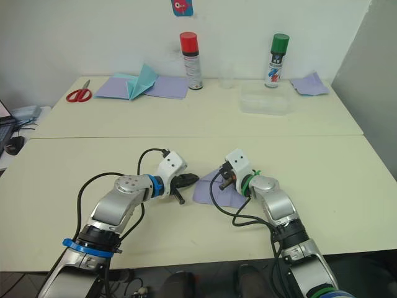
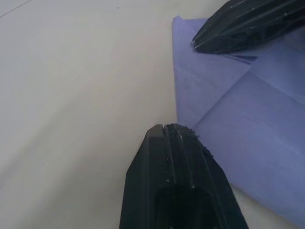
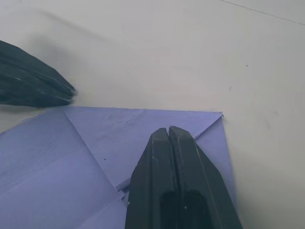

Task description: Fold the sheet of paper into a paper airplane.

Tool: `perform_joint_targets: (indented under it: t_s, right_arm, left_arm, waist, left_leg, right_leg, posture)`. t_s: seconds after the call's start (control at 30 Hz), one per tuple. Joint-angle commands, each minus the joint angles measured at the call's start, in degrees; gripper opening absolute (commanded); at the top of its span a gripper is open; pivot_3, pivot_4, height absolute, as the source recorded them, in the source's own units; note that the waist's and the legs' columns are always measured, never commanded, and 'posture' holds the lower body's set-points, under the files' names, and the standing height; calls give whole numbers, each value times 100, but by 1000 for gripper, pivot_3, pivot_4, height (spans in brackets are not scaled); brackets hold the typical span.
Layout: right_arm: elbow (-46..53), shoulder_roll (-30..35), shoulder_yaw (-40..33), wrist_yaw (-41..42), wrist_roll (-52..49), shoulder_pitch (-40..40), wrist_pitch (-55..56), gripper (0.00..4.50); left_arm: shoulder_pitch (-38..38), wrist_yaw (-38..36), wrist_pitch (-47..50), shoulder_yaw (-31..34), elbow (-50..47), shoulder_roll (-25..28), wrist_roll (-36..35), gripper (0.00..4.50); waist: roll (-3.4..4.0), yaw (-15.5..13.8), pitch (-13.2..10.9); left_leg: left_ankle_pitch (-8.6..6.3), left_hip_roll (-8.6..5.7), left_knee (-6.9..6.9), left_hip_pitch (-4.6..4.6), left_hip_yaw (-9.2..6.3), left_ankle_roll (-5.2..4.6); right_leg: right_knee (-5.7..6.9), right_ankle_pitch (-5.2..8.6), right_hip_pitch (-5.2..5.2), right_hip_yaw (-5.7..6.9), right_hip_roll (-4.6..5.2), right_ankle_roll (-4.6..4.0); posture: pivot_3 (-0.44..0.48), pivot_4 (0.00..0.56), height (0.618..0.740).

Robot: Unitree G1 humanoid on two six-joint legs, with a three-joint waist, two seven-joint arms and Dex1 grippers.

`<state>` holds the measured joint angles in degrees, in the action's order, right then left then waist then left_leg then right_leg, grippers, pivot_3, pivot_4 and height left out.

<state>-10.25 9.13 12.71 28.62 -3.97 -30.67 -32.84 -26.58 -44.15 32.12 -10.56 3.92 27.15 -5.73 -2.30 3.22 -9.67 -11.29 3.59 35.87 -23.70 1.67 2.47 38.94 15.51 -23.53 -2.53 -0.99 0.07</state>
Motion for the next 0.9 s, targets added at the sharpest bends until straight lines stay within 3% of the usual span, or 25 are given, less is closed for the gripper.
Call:
perform_joint_targets:
  t_s: [0.03, 0.2, 0.47, 0.63, 0.9]
  right_arm:
    - [-154, 20, 28, 21, 34, 26, -48, 0]
    - [-207, 25, 28, 54, 37, -8, -19, 0]
    - [-192, -21, 35, 101, 17, -32, 52, 0]
    - [-208, -48, 85, 305, 9, -100, 654, 0]
    - [-909, -268, 96, 150, 154, -373, 813, 0]
  left_arm:
    - [-228, 38, -377, 334, -71, -87, -207, 20]
    - [-469, -59, -397, 212, -79, -338, -292, 20]
    - [-271, 41, -921, -430, 680, -557, 263, 20]
    - [-376, 232, -1248, -499, 1291, -709, 493, 20]
    - [-423, 89, -1298, -531, 1441, -740, 518, 20]
  waist:
    - [0, -1, -1]
    - [-2, -14, -2]
    - [-2, -5, -2]
    - [-1, -30, -1]
    - [-2, -35, -1]
  left_leg:
    - [0, 0, 0, -1, 1, 0]
    - [0, -4, 3, -6, 3, 0]
    - [0, -4, 1, -5, 3, 0]
    - [0, -5, 4, -3, -1, -1]
    - [0, -6, 6, -5, 4, -1]
  right_leg:
    - [0, 0, -1, 0, 0, 0]
    - [-1, -1, -2, 0, 0, 2]
    - [-1, -1, -4, -1, -3, 2]
    - [1, -1, -1, 1, -5, 2]
    - [0, -2, 1, 0, 0, 4]
  posture:
    - [0, 150, 740]
    - [0, 150, 740]
    - [0, 150, 740]
    - [0, 150, 740]
    - [0, 150, 740]
